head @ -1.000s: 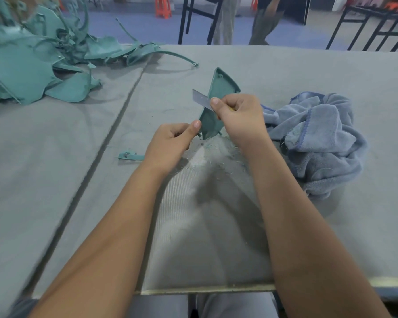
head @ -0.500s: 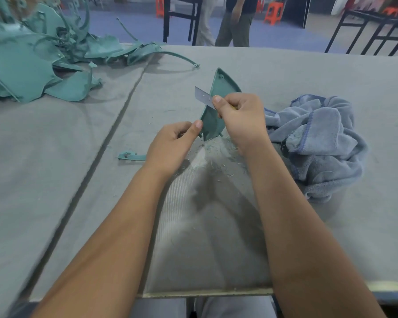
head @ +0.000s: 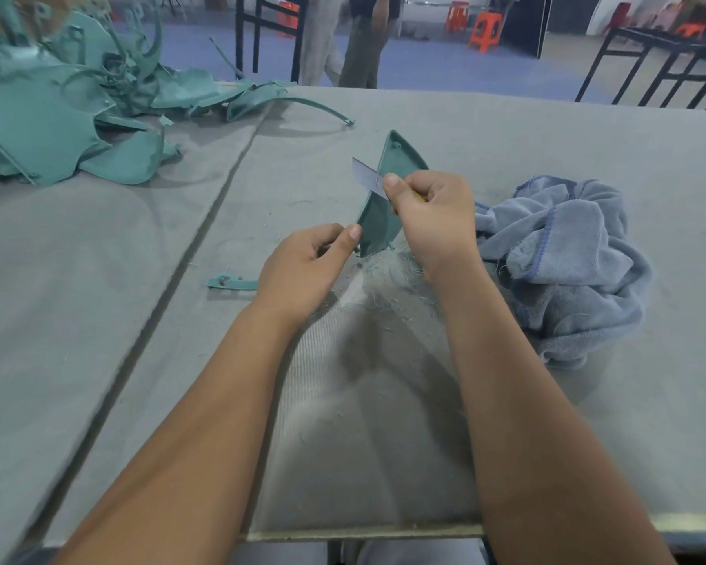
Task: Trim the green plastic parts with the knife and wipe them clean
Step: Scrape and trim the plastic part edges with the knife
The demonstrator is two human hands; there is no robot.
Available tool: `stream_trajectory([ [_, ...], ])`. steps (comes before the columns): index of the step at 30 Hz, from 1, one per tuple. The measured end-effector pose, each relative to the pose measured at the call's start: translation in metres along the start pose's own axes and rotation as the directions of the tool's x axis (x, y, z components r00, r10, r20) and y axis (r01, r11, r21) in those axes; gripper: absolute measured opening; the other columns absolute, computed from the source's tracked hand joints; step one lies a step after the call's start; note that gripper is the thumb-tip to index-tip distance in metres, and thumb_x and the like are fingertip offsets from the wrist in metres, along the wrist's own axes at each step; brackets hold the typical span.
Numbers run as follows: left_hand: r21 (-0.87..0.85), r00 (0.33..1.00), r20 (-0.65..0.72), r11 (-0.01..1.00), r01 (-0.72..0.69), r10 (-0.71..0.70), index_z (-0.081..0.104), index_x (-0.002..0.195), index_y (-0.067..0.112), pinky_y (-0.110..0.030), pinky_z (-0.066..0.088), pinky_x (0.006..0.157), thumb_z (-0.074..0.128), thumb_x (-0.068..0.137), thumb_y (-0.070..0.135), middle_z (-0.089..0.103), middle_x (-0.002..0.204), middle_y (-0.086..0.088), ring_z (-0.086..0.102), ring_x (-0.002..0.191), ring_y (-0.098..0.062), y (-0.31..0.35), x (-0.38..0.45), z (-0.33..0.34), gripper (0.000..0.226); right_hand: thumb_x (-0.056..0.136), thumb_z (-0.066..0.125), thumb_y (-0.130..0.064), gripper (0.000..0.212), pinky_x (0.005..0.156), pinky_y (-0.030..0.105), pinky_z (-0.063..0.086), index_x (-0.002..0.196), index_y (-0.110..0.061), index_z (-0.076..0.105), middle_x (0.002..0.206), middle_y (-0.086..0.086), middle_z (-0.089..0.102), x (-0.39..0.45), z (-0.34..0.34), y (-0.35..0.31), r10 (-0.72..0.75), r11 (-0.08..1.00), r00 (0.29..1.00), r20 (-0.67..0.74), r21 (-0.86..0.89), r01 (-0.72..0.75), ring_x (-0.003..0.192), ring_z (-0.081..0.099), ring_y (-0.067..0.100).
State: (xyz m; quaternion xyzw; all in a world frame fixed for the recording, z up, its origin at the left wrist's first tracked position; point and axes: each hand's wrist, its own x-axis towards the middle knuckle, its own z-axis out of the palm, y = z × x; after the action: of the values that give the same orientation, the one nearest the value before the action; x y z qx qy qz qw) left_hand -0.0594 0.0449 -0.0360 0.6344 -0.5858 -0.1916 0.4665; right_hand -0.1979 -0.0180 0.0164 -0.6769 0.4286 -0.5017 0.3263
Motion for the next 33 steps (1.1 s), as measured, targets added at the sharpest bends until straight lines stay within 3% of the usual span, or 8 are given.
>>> stream_trajectory([
  [7,0.038,1.000,0.017,0.999,-0.024,0.023,0.052,0.066,0.030,-0.032,0.029,0.058,0.041,0.091,0.060,0.038,0.053,0.009,0.035,0.051,-0.009,-0.002,-0.004,0.001,0.041,0.092,0.058,-0.020,0.043,0.047,0.022,0.021,0.064,0.010,0.046,0.052,-0.005,0.026,0.014,-0.013,-0.004,-0.034,0.998,0.993,-0.113,0.050,0.040,0.048,0.022,0.005],
  [17,0.093,0.999,-0.029,0.995,-0.038,0.041,0.047,0.066,0.030,-0.032,0.028,0.055,0.038,0.095,0.057,0.040,0.053,0.012,0.036,0.052,-0.008,-0.001,-0.002,0.003,0.040,0.096,0.057,-0.020,0.037,0.045,0.016,0.024,0.060,-0.013,0.059,0.039,-0.013,0.036,0.007,-0.023,0.001,-0.053,0.991,0.980,0.193,0.127,0.029,0.041,0.028,0.004],
  [22,0.125,0.997,-0.046,0.991,-0.050,0.056,0.045,0.062,0.035,-0.031,0.026,0.053,0.036,0.094,0.058,0.040,0.053,0.011,0.037,0.053,-0.010,-0.001,-0.001,0.002,0.040,0.101,0.046,-0.034,0.043,0.056,0.015,0.035,0.071,-0.018,0.072,0.053,-0.006,0.051,0.006,-0.033,-0.007,-0.004,0.978,1.000,0.004,0.208,0.003,0.050,0.040,0.005],
  [24,0.121,0.997,-0.043,0.991,-0.064,0.070,0.045,0.062,0.036,-0.031,0.026,0.053,0.036,0.095,0.057,0.039,0.053,0.011,0.036,0.053,-0.010,-0.001,-0.001,0.002,0.040,0.101,0.047,-0.029,0.039,0.054,0.008,0.034,0.078,-0.012,0.072,0.055,-0.015,0.054,0.009,-0.037,-0.010,0.004,0.984,0.999,-0.046,0.179,0.005,0.049,0.044,-0.001],
  [27,0.127,0.996,-0.046,0.990,-0.068,0.074,0.046,0.064,0.036,-0.030,0.027,0.053,0.035,0.094,0.058,0.041,0.054,0.011,0.038,0.053,-0.010,-0.001,-0.001,0.003,0.039,0.098,0.049,-0.021,0.037,0.051,0.013,0.029,0.090,0.014,0.059,0.072,0.014,0.045,0.016,-0.039,-0.013,-0.034,0.999,0.996,-0.083,0.020,0.036,0.054,0.036,0.014],
  [28,0.133,0.996,-0.050,0.989,-0.065,0.072,0.047,0.065,0.035,-0.030,0.027,0.053,0.035,0.094,0.058,0.042,0.054,0.011,0.039,0.053,-0.010,-0.002,-0.002,0.003,0.039,0.097,0.050,-0.020,0.031,0.055,0.015,0.031,0.086,0.007,0.060,0.076,0.019,0.048,0.018,-0.040,-0.014,-0.055,0.998,0.995,-0.082,-0.039,0.052,0.060,0.038,0.017],
  [30,0.144,0.996,-0.054,0.988,-0.061,0.070,0.048,0.068,0.033,-0.030,0.027,0.053,0.034,0.094,0.059,0.043,0.055,0.011,0.040,0.053,-0.009,-0.003,-0.002,0.003,0.039,0.097,0.050,-0.024,0.020,0.061,0.021,0.038,0.079,-0.019,0.059,0.075,0.004,0.061,0.020,-0.040,-0.017,-0.069,0.992,0.996,-0.054,-0.112,0.062,0.064,0.048,0.009],
  [33,0.149,0.996,-0.054,0.987,-0.061,0.070,0.049,0.068,0.036,-0.030,0.028,0.053,0.034,0.093,0.060,0.044,0.055,0.011,0.041,0.053,-0.010,-0.003,-0.001,0.004,0.038,0.094,0.053,-0.029,0.016,0.058,0.029,0.041,0.081,-0.026,0.061,0.068,-0.003,0.064,0.023,-0.039,-0.022,-0.122,0.967,0.991,-0.060,-0.231,0.105,0.057,0.051,0.004],
])
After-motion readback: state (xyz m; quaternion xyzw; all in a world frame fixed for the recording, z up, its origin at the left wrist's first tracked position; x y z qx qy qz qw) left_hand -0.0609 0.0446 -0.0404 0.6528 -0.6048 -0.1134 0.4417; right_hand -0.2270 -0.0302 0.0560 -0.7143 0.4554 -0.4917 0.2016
